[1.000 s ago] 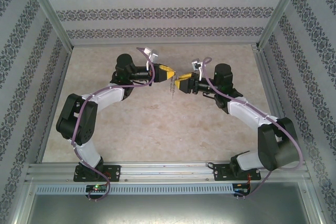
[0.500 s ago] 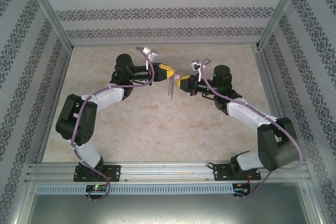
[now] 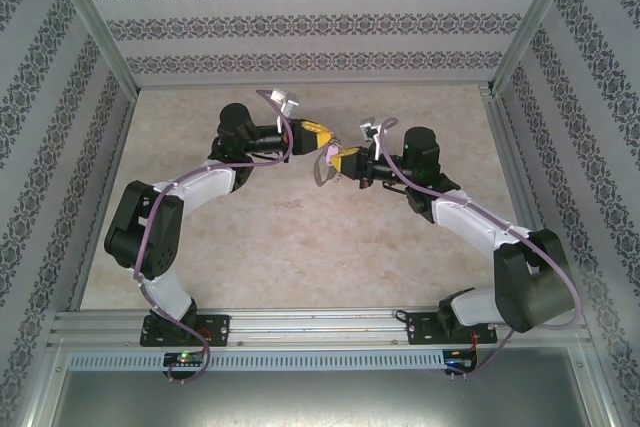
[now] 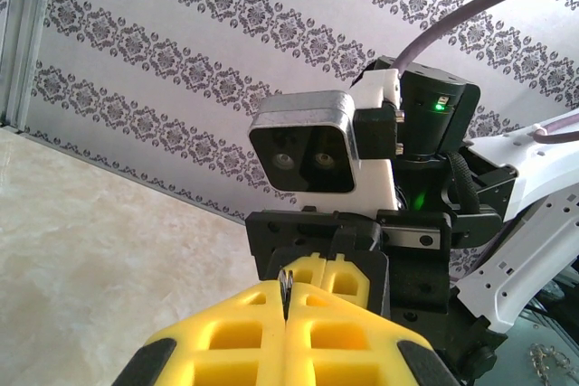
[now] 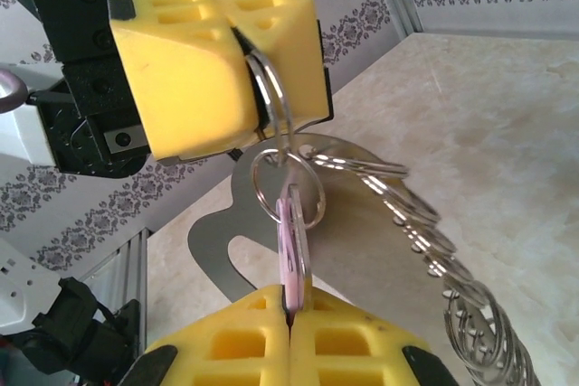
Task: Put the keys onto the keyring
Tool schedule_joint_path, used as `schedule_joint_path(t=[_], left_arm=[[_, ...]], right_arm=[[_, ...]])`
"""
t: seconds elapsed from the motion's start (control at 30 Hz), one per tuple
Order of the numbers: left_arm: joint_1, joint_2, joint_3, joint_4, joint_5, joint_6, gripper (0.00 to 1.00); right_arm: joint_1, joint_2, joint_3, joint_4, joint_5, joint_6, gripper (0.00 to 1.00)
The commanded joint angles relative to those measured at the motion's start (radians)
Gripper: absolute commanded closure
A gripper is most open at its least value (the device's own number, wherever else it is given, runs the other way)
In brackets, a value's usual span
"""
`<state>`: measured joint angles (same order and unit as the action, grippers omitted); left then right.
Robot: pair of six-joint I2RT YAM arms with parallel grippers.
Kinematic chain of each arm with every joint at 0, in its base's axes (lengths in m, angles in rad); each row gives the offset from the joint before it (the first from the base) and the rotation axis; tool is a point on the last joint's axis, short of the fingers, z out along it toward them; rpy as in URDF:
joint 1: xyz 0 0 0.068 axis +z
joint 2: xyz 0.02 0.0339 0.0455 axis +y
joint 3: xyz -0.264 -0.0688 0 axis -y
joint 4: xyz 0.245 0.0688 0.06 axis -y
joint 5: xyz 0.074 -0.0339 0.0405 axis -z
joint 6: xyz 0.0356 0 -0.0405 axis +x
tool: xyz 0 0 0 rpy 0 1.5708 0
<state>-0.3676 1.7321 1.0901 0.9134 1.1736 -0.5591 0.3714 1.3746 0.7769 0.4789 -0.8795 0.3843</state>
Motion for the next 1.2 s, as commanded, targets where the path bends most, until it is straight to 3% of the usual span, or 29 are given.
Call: schedule_joint_path(t=[0.0,0.33,0.47,0.57,0.83,1.0,1.17], left_arm=[[-0.012,-0.040,-0.001,0.084,-0.005,-0.003,1.00],[-0.011,-0.041,-0.009,0.087,-0.012,0.001,1.00],[-0.011,-0.049,-0.028,0.095,-0.052,0.011,1.00],[-0.012,-0.064,-0.045,0.075,-0.086,0.032,1.00],[-0.013,-0.085,-0.073,0.012,-0.142,0.064,1.00],[-0.012,-0.068,-0.100,0.101,-0.132,0.013,1.00],[-0.011,-0.036,-0.142,0.294,-0.161,-0.104,1.00]], right_arm=[[0.020,0.015,-0.001,-0.019,-0.011,-0.034,1.00],[0.037,0.039,0.023,-0.033,-0.016,-0.041,0.99],[0.034,0.017,-0.004,-0.041,0.001,-0.042,0.68],[0.022,-0.021,-0.057,-0.049,0.036,-0.044,0.57],[0.003,-0.179,-0.199,-0.044,0.200,0.019,0.55],[-0.011,-0.262,-0.206,-0.056,0.360,0.099,0.52],[-0.035,-0.263,-0.174,0.004,0.405,0.210,0.51]])
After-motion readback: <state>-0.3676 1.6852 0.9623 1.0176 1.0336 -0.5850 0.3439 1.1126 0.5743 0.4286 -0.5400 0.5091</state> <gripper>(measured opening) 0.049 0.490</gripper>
